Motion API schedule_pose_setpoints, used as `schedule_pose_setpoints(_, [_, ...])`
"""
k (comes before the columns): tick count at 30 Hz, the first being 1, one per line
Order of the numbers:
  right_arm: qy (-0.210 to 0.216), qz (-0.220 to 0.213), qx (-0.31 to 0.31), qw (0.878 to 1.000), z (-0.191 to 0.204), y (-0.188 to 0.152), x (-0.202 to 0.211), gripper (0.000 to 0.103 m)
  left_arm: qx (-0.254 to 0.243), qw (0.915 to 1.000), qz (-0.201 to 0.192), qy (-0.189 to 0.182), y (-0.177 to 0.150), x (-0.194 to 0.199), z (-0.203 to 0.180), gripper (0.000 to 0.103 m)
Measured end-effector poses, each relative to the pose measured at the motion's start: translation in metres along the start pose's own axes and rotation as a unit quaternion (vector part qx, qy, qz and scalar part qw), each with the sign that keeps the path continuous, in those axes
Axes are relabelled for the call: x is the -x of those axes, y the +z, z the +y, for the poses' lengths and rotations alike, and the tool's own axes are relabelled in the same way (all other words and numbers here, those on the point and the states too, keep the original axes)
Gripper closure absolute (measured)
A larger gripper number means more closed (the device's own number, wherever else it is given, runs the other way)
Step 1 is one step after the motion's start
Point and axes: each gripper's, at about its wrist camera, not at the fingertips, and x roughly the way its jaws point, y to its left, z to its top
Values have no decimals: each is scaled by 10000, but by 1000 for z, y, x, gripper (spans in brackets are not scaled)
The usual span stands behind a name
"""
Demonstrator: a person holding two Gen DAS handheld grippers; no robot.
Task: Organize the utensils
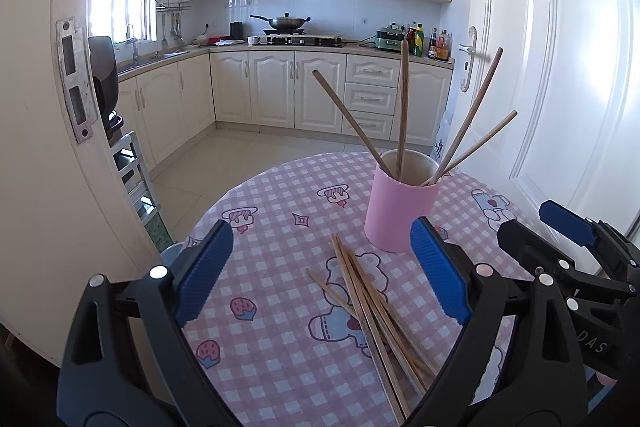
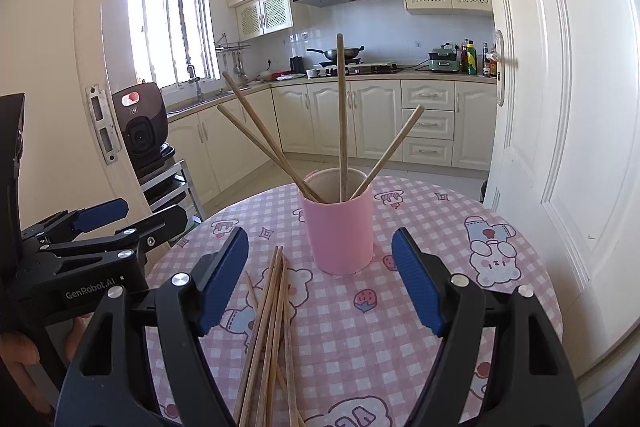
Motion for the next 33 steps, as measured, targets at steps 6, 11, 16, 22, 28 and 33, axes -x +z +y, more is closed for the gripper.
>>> schedule_pose_setpoints(6, [31,110,-99,9999,-7,-6,-6,32,-37,10000,55,34,-3,-4,-3,14])
schedule_pose_setpoints(11, [71,197,-167,9996,-13,-12,-10,32,-85,9999,117,51,-5,-9,-7,14])
schedule_pose_setpoints(16, [112,348,-225,9991,-18,-20,-16,32,-123,9997,227,37,-9,-15,-9,14])
schedule_pose_setpoints(22, [167,585,-250,9978,-23,-31,-25,32,-89,9990,432,23,-15,-26,-9,14])
schedule_pose_setpoints(28, [221,753,-301,9965,-26,-39,-30,32,-120,9984,557,26,-21,-34,-11,14])
schedule_pose_setpoints(33, [265,856,-309,9955,-26,-44,-34,32,-141,9977,657,21,-24,-40,-12,14])
